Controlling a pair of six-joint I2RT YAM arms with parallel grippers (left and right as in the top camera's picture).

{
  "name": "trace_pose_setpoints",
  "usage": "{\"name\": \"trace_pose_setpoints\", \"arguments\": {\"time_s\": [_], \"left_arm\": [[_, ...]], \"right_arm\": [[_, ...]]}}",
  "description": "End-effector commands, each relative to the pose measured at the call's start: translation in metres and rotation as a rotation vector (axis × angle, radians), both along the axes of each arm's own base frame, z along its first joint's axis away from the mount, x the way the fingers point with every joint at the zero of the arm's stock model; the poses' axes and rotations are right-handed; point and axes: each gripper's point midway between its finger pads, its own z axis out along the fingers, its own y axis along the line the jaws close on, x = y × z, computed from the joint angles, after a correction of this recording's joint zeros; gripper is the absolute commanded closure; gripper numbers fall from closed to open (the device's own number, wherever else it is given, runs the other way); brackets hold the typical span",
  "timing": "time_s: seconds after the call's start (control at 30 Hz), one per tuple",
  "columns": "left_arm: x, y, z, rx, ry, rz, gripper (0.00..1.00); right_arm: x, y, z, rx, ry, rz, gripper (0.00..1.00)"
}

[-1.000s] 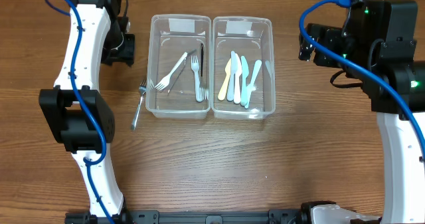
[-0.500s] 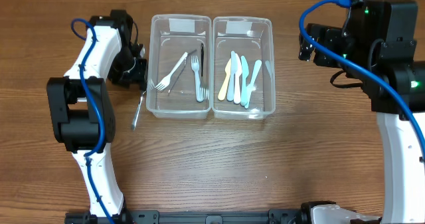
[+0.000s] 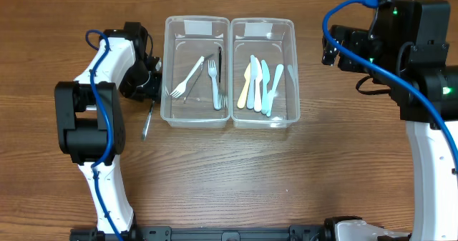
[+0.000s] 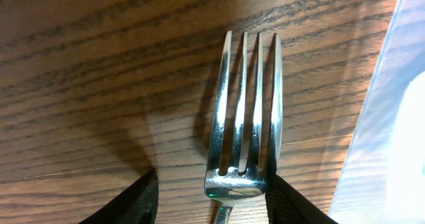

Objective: Pack container

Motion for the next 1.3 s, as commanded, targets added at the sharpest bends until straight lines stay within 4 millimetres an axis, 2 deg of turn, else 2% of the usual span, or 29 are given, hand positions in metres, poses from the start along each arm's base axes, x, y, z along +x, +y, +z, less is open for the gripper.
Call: {"name": "trace_pose_setpoints", "arguments": {"time_s": [0.0, 0.2, 0.43, 0.53, 0.6, 0.77, 0.83, 0.97, 1.07, 1.17, 1.27], "left_arm": [[-0.007, 0.008, -0.009, 0.053, 0.014, 0.013, 0.47], [-0.001, 0.026, -0.01, 0.096, -0.007, 0.15, 0.48], [-0.011, 0.053, -0.016, 0.146, 0.02, 0.298, 0.51], [-0.013, 0.052, -0.019, 0.113, 0.026, 0.314, 0.56], [-0.014, 0.051, -0.02, 0.098, 0.032, 0.314, 0.64], [-0.018, 0.036, -0.019, 0.026, 0.059, 0.336, 0.63], [-0.021, 0.035, -0.02, 0.036, 0.073, 0.392, 0.6], [-0.025, 0.035, -0.026, 0.047, 0.085, 0.464, 0.61], [-0.026, 0.035, -0.034, 0.046, 0.074, 0.463, 0.69], [-0.026, 0.035, -0.041, 0.039, 0.056, 0.433, 0.83], [-0.026, 0.035, -0.047, 0.033, 0.039, 0.401, 0.86]], "right_arm": [[0.002, -0.003, 0.002, -0.011, -0.007, -0.01, 0.0], [0.002, -0.003, 0.002, -0.011, -0.007, -0.01, 0.0], [0.002, -0.003, 0.002, -0.011, -0.007, -0.01, 0.0], [0.002, -0.003, 0.002, -0.011, -0.007, -0.01, 0.0], [0.002, -0.003, 0.002, -0.011, -0.007, -0.01, 0.0], [0.002, -0.003, 0.002, -0.011, -0.007, -0.01, 0.0], [0.002, -0.003, 0.002, -0.011, -0.007, -0.01, 0.0], [0.002, -0.003, 0.002, -0.011, -0.007, -0.01, 0.0], [0.002, -0.003, 0.002, -0.011, -0.007, -0.01, 0.0], [0.002, -0.003, 0.002, -0.011, -0.007, -0.01, 0.0], [0.002, -0.003, 0.002, -0.011, -0.007, -0.01, 0.0]]}}
